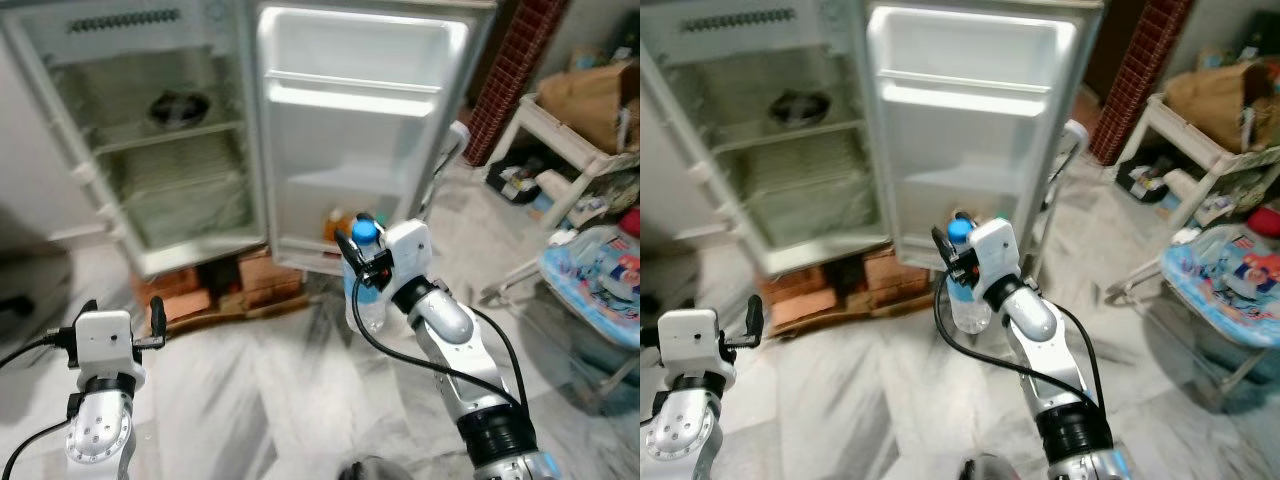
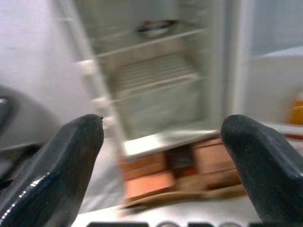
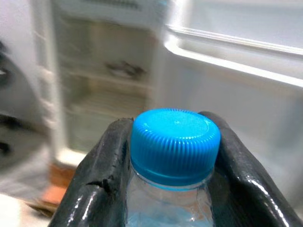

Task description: Restocking fridge

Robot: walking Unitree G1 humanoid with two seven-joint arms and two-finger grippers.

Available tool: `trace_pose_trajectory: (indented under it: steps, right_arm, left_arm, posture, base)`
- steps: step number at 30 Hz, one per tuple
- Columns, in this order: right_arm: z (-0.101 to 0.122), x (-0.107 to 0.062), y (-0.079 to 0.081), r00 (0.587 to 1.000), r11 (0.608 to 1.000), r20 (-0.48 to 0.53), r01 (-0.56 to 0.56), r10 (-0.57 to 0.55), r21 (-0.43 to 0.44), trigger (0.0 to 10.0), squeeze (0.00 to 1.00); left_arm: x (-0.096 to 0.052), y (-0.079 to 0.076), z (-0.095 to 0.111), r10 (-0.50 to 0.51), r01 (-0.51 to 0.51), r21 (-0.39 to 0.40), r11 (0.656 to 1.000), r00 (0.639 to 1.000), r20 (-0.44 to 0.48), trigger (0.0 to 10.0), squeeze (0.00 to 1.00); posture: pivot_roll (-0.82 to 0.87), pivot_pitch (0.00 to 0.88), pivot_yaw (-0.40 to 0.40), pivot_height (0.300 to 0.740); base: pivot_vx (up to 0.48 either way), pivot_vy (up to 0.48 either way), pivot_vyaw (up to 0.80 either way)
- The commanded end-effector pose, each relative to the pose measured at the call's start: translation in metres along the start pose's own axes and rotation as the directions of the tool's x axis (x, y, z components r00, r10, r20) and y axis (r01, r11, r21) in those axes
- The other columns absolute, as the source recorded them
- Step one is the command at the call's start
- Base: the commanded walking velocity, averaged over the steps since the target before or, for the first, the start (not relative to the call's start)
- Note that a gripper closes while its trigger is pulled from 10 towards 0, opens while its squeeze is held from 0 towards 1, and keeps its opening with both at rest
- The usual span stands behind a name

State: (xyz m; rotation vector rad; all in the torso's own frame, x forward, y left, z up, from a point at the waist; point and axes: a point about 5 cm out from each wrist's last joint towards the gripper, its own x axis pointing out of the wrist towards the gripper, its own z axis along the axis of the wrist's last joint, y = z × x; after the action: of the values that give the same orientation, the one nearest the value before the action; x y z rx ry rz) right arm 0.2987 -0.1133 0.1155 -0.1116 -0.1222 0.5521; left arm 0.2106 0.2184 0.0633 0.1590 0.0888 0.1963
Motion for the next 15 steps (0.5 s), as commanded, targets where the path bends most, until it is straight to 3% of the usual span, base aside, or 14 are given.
trace_pose_trajectory:
  steps: [1, 15]
  right_arm:
    - [0.0073, 0.0037, -0.0009, 0.999, 1.0, 0.033, -0.001, 0.001, 0.001, 10.0, 0.0]
    - [0.0043, 0.0027, 0.0039, 0.999, 0.999, 0.023, -0.037, 0.036, 0.038, 10.0, 0.0]
  left_arm:
    - [-0.0004, 0.0041, 0.0007, 0.006, -0.006, 0.02, 1.0, 1.0, 0.004, 10.0, 0.0]
    - [0.0004, 0.0025, -0.0004, 0.006, -0.006, -0.001, 1.0, 1.0, -0.006, 10.0, 0.0]
  posture:
    - [0.05, 0.022, -0.037, 0.74]
    - [0.05, 0.025, -0.037, 0.74]
  base:
    - [0.424, 0.0, 0.0]
    - [0.327, 0.332, 0.0]
